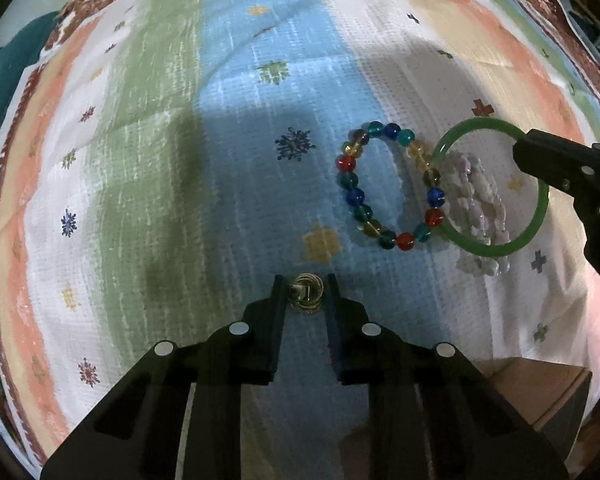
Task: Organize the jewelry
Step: 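Carry gold ring and jade bangle over the silver tin with both tools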
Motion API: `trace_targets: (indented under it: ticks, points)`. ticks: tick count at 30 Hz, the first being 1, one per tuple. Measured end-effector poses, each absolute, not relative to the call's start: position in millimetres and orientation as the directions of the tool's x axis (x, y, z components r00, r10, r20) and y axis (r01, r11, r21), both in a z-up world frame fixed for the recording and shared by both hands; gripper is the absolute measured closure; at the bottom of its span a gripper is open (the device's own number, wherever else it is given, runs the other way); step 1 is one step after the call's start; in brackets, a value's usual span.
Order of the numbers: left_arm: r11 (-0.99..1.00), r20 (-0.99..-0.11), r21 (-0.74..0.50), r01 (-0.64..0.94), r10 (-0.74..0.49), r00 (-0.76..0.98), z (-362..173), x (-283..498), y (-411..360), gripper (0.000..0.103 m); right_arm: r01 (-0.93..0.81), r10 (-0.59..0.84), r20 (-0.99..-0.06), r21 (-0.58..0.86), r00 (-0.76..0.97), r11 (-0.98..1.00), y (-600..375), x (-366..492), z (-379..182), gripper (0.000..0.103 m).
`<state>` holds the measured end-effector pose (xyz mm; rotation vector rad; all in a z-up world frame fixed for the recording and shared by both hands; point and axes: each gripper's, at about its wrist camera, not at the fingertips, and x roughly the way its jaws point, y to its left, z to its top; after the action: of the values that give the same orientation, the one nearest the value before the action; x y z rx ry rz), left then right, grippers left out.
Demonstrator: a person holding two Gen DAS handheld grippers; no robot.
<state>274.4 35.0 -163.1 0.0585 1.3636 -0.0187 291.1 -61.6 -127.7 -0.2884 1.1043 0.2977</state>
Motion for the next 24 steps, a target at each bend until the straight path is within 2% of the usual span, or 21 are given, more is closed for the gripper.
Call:
trace_targets:
  ticks: [9, 24]
  points:
    - [0.999, -0.974, 0.027, 0.024, 0.021, 0.225, -140.8, 273.9, 30.5, 0.089, -0.385, 0.121, -0.894, -0.062, 0.432, 0.921, -58.1, 283.7, -115.7, 0.094]
    - [1.000, -0.954, -0.012, 0.017, -0.017, 0.299, -103.9, 255.1, 30.4, 0.089, -0.389, 0.150, -0.881, -0.041, 0.448, 0.921, -60.7, 263.1, -96.3, 0.093]
